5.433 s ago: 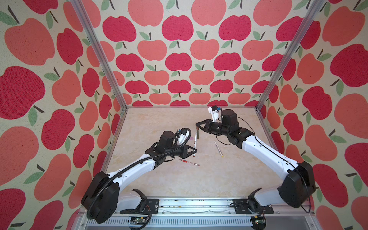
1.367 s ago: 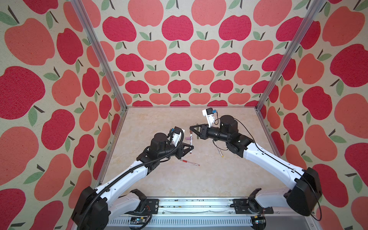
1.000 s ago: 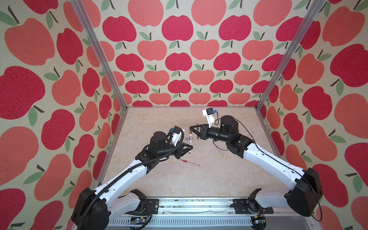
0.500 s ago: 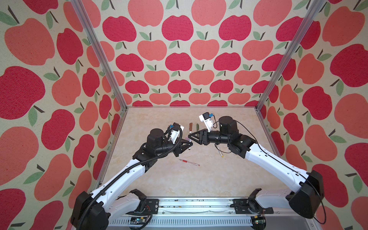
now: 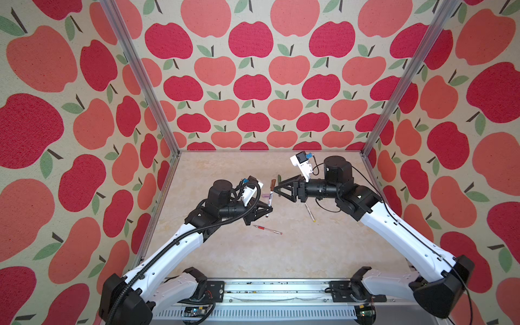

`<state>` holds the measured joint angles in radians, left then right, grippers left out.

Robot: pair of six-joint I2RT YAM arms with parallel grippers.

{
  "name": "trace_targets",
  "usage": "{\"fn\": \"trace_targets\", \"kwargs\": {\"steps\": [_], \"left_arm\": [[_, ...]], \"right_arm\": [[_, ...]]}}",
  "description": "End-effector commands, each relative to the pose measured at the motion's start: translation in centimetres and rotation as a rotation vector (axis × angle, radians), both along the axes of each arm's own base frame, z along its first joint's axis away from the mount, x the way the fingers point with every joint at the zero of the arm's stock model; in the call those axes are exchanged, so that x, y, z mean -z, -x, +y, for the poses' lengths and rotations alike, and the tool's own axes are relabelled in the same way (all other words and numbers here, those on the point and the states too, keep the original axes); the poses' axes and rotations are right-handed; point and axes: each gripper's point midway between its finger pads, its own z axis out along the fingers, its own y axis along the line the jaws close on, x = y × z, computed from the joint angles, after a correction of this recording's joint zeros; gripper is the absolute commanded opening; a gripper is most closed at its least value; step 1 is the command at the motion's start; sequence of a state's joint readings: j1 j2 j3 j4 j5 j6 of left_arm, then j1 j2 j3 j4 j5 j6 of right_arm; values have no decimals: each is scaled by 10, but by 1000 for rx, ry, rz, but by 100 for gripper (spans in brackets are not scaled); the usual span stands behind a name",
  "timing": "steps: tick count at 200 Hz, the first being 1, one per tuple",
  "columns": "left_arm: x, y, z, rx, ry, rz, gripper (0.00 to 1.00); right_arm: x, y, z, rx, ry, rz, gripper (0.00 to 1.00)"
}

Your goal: Insert the pens into the pen caps

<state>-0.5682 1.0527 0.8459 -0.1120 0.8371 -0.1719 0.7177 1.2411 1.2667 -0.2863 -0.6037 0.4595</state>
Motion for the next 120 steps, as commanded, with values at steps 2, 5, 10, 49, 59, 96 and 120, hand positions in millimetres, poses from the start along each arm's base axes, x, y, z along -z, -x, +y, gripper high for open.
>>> {"fn": "trace_targets", "kwargs": {"steps": [2,5,10,49,59,96,120], "left_arm": [[-3,14,-2,69,-23,-13,0],[-2,15,-3,71,-26,-13,0],[-1,15,-3,71,-31,-13,0],[3,16,-4,74,-56,-15,0],[2,16,-5,74,-55,-19,0],[0,14,-7,79,-44,-22,0],[-1,14,-8,82,-42,-19,0]], "right_arm": [[-6,6,0,-53,14,-12,64],[-6,5,0,-52,15,-12,64],[-7,5,0,-53,16,-13,64],[-7,3,6,-75,15,6,62],[-5,3,7,-76,19,14,60],[1,3,10,-84,30,35,51],[4,3,13,-92,39,43,43]]}}
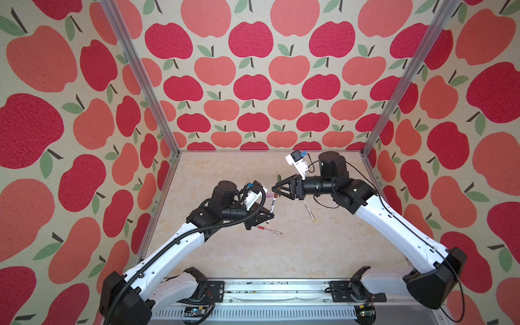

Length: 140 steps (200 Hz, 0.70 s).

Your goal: Insert the pens into the pen caps

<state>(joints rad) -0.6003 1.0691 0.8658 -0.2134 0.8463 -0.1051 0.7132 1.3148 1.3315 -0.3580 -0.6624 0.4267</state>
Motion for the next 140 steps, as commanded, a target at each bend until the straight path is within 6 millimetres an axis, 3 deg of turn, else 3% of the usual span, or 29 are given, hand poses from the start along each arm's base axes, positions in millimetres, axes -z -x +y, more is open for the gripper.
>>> {"fn": "trace_targets", "kwargs": {"steps": [1,25,71,140], "left_arm": [[-14,0,-4,22,19,-38,0],[-17,0,-4,24,28,-41,0],[-30,-1,-6,24,50,-65,0],[-49,-16,-8,-30,106,-167,0]], "right_arm": [[-5,5,3,-35,-1,1,43],[-2,8,6,-47,10,7,37],[4,9,6,-51,28,16,18],[11,12,9,-64,41,50,4]]}}
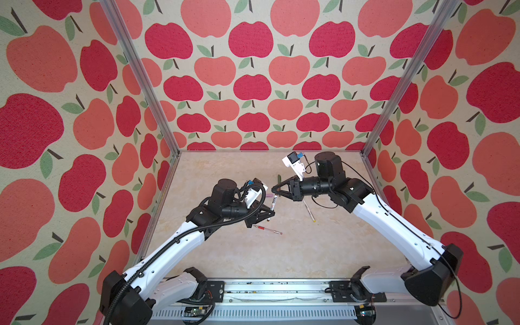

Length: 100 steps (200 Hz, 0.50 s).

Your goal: Insert the pens into the pen caps

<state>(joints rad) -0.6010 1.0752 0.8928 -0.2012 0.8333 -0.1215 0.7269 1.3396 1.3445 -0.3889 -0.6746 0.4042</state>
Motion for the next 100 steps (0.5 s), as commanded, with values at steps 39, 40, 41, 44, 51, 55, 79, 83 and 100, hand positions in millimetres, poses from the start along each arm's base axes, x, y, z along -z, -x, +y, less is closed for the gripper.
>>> {"fn": "trace_targets", "kwargs": {"steps": [39,40,41,44,51,55,79,83,100], "left_arm": [[-49,-21,-5,-56,109,-262,0],[-50,-21,-5,-56,110,-266,0],[-50,-22,-4,-59,110,-269,0],[-51,-22,-4,-63,113,-282,0],[-53,-25,-4,-75,121,-313,0],[-55,-26,-3,-81,127,-330,0],[-66,-33,-2,-108,145,-431,0],[-68,-33,-2,-107,146,-446,0],[-76,-36,-4,-99,150,-502,0]], "right_arm": [[9,13,5,-50,25,61,1],[9,13,5,-51,25,63,1],[9,13,5,-52,26,64,1],[10,13,6,-54,27,68,1],[13,15,7,-61,32,79,1],[15,16,7,-66,35,85,1],[26,22,10,-94,57,124,1],[29,23,11,-100,62,132,1],[37,29,13,-122,86,155,0]]}}
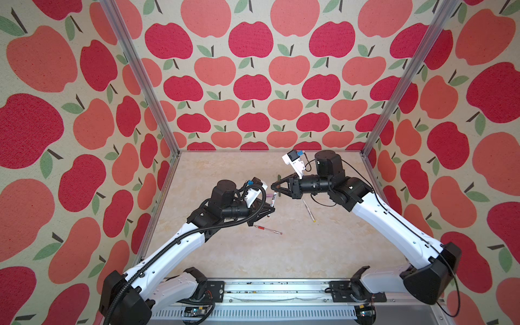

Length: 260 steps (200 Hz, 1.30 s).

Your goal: Insert the pens into the pen caps

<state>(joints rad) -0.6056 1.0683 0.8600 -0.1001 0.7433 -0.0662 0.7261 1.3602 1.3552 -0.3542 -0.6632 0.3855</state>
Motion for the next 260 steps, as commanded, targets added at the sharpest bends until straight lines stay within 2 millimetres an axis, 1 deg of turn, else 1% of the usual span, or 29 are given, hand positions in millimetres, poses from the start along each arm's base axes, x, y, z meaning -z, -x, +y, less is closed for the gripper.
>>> {"fn": "trace_targets", "kwargs": {"steps": [1,32,47,50,53,92,128,169,200,260], "left_arm": [[-75,-18,-4,-28,138,-376,0],[-91,-22,-8,-12,160,-472,0],[-105,-21,-7,-7,186,-517,0],[-100,-26,-10,-6,178,-507,0],[-100,-27,-11,-5,179,-510,0],[-123,-34,-14,-12,220,-578,0],[-149,-36,-9,-33,257,-650,0],[-177,-35,1,-48,286,-709,0],[-190,-34,5,-58,299,-736,0],[-203,-41,10,-81,321,-758,0]], "right_arm": [[41,38,8,-127,103,195,0],[49,44,9,-141,122,209,0],[52,45,10,-143,127,215,0],[53,46,10,-144,127,218,0],[54,46,10,-144,129,220,0],[62,49,10,-152,142,237,0],[70,49,9,-151,160,243,0],[85,49,7,-147,197,252,0],[96,49,6,-144,219,265,0],[113,50,7,-146,231,302,0]]}}
